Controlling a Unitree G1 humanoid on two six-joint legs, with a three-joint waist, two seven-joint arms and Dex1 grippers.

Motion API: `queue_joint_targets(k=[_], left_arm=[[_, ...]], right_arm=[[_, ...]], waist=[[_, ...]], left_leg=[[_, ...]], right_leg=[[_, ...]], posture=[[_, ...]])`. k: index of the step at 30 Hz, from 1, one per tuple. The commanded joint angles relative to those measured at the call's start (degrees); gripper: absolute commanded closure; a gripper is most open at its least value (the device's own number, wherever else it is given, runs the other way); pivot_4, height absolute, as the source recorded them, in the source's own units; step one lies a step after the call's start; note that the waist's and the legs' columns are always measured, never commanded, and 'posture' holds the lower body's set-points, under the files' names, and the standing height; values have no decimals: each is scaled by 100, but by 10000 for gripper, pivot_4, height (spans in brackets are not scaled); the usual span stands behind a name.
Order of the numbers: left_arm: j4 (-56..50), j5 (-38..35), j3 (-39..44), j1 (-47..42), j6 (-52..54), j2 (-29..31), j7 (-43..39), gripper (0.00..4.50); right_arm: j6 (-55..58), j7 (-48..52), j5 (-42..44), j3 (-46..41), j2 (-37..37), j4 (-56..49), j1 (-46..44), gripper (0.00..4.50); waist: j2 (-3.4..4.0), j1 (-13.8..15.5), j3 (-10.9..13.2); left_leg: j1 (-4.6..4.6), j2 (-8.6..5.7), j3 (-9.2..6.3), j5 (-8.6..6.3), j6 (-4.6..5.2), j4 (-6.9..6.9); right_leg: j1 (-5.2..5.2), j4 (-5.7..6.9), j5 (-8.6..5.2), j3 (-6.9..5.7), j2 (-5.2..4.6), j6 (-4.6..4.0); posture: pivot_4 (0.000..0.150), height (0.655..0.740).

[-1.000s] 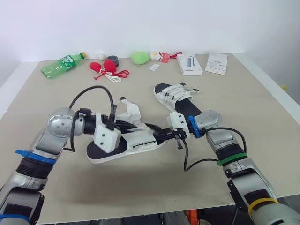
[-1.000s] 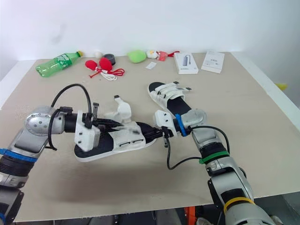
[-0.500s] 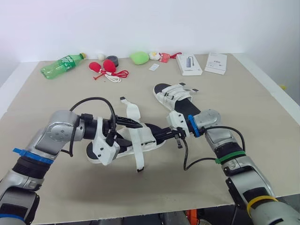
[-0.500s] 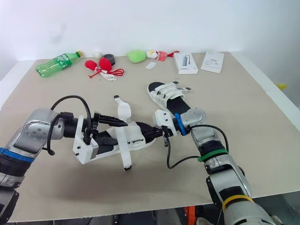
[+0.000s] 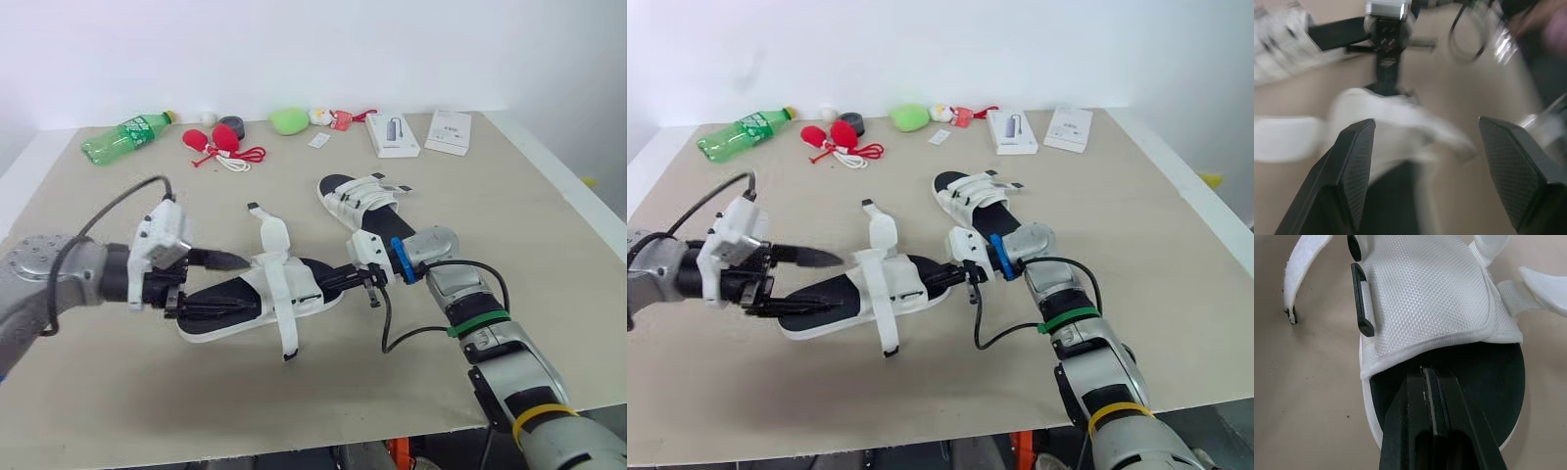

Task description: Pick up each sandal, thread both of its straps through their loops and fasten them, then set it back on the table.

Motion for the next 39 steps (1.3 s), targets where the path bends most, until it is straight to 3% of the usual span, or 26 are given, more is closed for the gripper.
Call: queue_joint_targets(k=[1, 6, 9, 12, 23, 27, 34, 39], left_arm=[[-788, -232, 6, 635, 349, -299, 643, 10724], [-1268, 647, -597, 1199, 262, -1051, 1450, 10724], [-1216, 1548, -1099, 1142, 113, -1261, 1683, 10724], [-1040, 1943, -1345, 1044, 190, -1565, 1891, 10724], [-568, 2109, -1533, 592, 367, -2579, 1810, 10724], [-395, 2214, -1661, 494, 512, -2687, 1703, 10724], [-91, 1537, -1222, 374, 1138, -3124, 1856, 44576], [17, 896, -749, 262, 1559, -3276, 1982, 44576]], right_arm=[[-32, 81, 0, 6, -6, -34, -63, 45000], [-20, 69, -16, 17, 34, -18, -79, 45000], [4, 69, -21, 22, 45, -29, -91, 45000], [34, 80, -23, 21, 40, -53, -96, 45000], [76, 13, -36, 2, 28, -124, -67, 45000], [77, -12, -42, -6, 19, -137, -57, 45000], [112, -41, -44, -29, 4, -185, -39, 45000], [135, -64, -39, -19, 12, -234, -5, 45000]], waist=[[-5, 10, 2], [-7, 29, 1], [-7, 30, 1], [-7, 30, 1], [-11, 30, -2], [-11, 27, -1], [-11, 29, -2], [-11, 28, -2]], left_leg=[[2, 1, 3, -2, -3, 0], [4, 10, 3, -4, -6, 1], [11, 11, 4, -3, -7, 2], [12, 11, 7, -2, -8, 3], [12, 11, 11, -3, -9, 4], [12, 11, 11, -3, -9, 5], [12, 11, 11, -3, -9, 6], [13, 11, 11, -3, -9, 10]], right_leg=[[1, 1, -1, 1, 0, -2], [-1, 1, 5, 2, 17, -15], [0, 1, 8, 4, 19, -20], [0, 1, 10, 8, 20, -22], [1, 1, 11, 13, 20, -19], [0, 1, 12, 13, 22, -18], [1, 1, 13, 14, 22, -17], [3, 1, 17, 14, 22, -16]], posture=[[1500, 7400], [1500, 7400], [1500, 7400], [1500, 7400], [1500, 7400], [1500, 7400], [1500, 7400], [1500, 7400]])
